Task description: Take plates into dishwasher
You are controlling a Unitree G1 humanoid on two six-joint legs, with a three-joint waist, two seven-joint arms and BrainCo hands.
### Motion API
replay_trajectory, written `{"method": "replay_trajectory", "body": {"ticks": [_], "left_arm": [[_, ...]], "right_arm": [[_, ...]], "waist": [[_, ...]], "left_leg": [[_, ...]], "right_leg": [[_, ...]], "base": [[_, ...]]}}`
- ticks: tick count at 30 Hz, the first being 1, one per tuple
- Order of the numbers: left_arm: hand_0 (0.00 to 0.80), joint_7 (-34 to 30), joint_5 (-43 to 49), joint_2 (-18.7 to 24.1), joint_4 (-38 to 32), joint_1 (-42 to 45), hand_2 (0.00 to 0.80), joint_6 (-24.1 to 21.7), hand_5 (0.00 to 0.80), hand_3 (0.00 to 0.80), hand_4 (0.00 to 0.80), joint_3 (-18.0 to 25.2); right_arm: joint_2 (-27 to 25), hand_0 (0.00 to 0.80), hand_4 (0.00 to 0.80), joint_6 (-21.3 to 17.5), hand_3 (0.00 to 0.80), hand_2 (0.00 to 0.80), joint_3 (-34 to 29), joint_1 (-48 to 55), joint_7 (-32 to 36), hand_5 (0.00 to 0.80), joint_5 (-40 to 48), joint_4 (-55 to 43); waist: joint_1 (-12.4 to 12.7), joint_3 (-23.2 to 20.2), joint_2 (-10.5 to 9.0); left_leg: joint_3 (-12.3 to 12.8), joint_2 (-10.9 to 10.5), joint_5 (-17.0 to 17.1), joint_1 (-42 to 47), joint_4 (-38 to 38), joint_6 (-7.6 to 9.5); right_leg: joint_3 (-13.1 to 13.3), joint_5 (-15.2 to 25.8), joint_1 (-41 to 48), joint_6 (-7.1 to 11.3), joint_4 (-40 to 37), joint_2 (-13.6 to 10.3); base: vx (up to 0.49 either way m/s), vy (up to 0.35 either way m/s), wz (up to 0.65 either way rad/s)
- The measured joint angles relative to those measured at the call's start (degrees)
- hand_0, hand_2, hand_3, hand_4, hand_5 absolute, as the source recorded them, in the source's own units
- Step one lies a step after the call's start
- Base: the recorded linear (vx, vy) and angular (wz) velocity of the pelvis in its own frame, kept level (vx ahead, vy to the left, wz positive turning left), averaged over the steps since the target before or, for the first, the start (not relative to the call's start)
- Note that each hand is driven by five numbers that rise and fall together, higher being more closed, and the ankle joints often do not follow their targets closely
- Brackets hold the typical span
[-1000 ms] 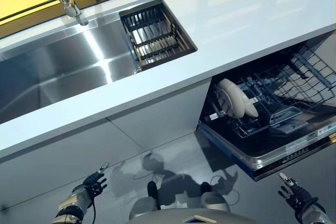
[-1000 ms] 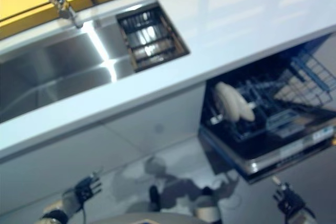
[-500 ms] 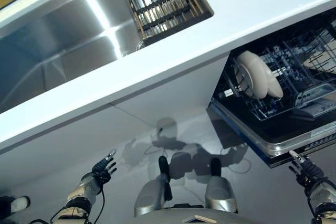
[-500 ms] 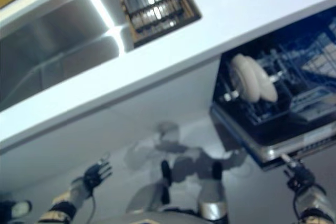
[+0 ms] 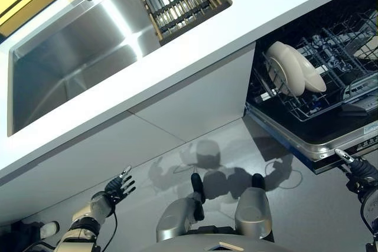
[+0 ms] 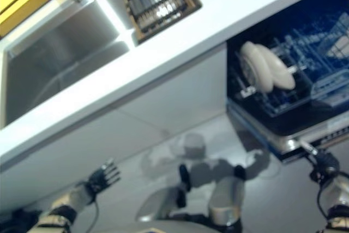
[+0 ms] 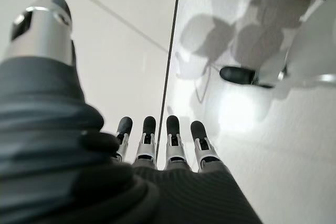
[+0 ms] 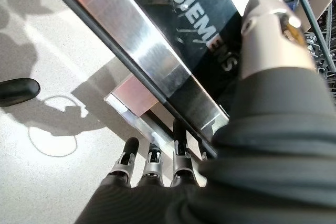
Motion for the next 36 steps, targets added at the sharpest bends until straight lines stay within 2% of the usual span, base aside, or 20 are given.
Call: {"method": "replay_trajectory", "body": {"ticks": [5,11,17,21,25,30,32,36], "left_arm": [[0.000,2.04,0.32,-4.31,0.01,2.57,0.000,-0.17,0.000,0.000,0.000,-0.14],[0.000,3.31,2.28,-4.76,-0.47,4.83,0.000,-0.07,0.000,0.000,0.000,-0.16],[0.000,4.37,3.40,-4.75,-1.00,7.05,0.000,0.15,0.000,0.000,0.000,0.01],[0.000,5.09,4.62,-4.46,-1.26,7.97,0.000,0.37,0.000,0.000,0.000,0.08],[0.000,5.93,6.93,-2.94,-1.23,8.81,0.000,1.36,0.000,0.000,0.000,0.08],[0.000,6.44,9.05,-0.25,-1.29,8.81,0.000,1.55,0.000,0.000,0.000,-0.06],[0.000,6.49,9.06,0.89,-1.26,8.98,0.000,1.58,0.000,0.000,0.000,-0.06],[0.000,6.50,9.15,0.88,-1.26,10.26,0.000,1.57,0.000,0.000,0.000,-0.25]], "right_arm": [[-0.47,0.000,0.000,2.77,0.000,0.000,-0.01,0.04,-0.43,0.000,-0.08,-2.07],[-0.45,0.000,0.000,5.00,0.000,0.000,0.08,0.06,-0.47,0.000,-0.32,-6.78],[1.50,0.000,0.000,6.02,0.000,0.000,1.30,0.06,-1.12,0.000,-1.60,-13.06],[4.07,0.000,0.000,6.02,0.000,0.000,1.44,0.03,-1.92,0.000,-1.53,-16.82],[7.24,0.000,0.000,4.11,0.000,0.000,2.45,-2.94,-0.95,0.000,0.39,-24.54],[9.27,0.000,0.000,2.34,0.000,0.000,3.91,-10.52,-1.13,0.000,1.06,-26.27],[9.61,0.000,0.000,2.59,0.000,0.000,5.06,-10.85,-1.15,0.000,0.68,-26.29],[10.00,0.000,0.000,3.05,0.000,0.000,5.19,-10.30,-3.09,0.000,-5.13,-26.50]], "waist": [[-0.12,0.04,-0.12],[0.16,-0.31,-0.68],[1.37,-3.82,-3.17],[5.24,-6.80,-5.55],[6.88,-9.77,-9.06],[9.96,-14.15,-13.29],[9.87,-15.11,-14.81],[9.83,-15.41,-15.29]], "left_leg": [[0.14,-0.13,-0.29,2.92,0.21,0.08],[-0.32,0.46,-0.53,5.52,0.08,-0.01],[-1.65,1.06,-0.53,6.68,0.07,-0.01],[-2.65,1.36,-0.51,7.56,0.00,-0.02],[-4.36,0.97,-0.51,7.59,-0.15,-0.07],[-5.44,0.88,-0.43,7.15,-1.16,-0.14],[-5.40,1.10,-0.14,6.21,-1.27,-0.12],[-5.12,1.42,0.64,5.97,-2.56,-0.78]], "right_leg": [[-0.23,-0.05,3.06,0.08,-0.29,-0.26],[-0.78,0.06,6.36,0.07,-0.96,0.06],[-3.50,0.39,9.86,-0.50,-2.85,0.88],[-5.11,0.22,12.22,-0.72,-4.19,1.38],[-5.70,0.14,14.34,-0.24,-6.09,1.72],[-5.69,-0.63,14.94,-0.38,-7.57,2.06],[-5.60,-1.00,14.74,-0.59,-8.29,2.44],[-5.37,-0.84,14.48,-0.50,-9.87,2.75]], "base": [[0.141,0.011,-0.02],[0.114,-0.033,0.04],[0.080,-0.101,0.19],[0.043,-0.119,0.20],[0.001,-0.070,0.26],[-0.065,-0.040,0.21],[-0.105,-0.014,0.37],[-0.075,0.016,0.08]]}}
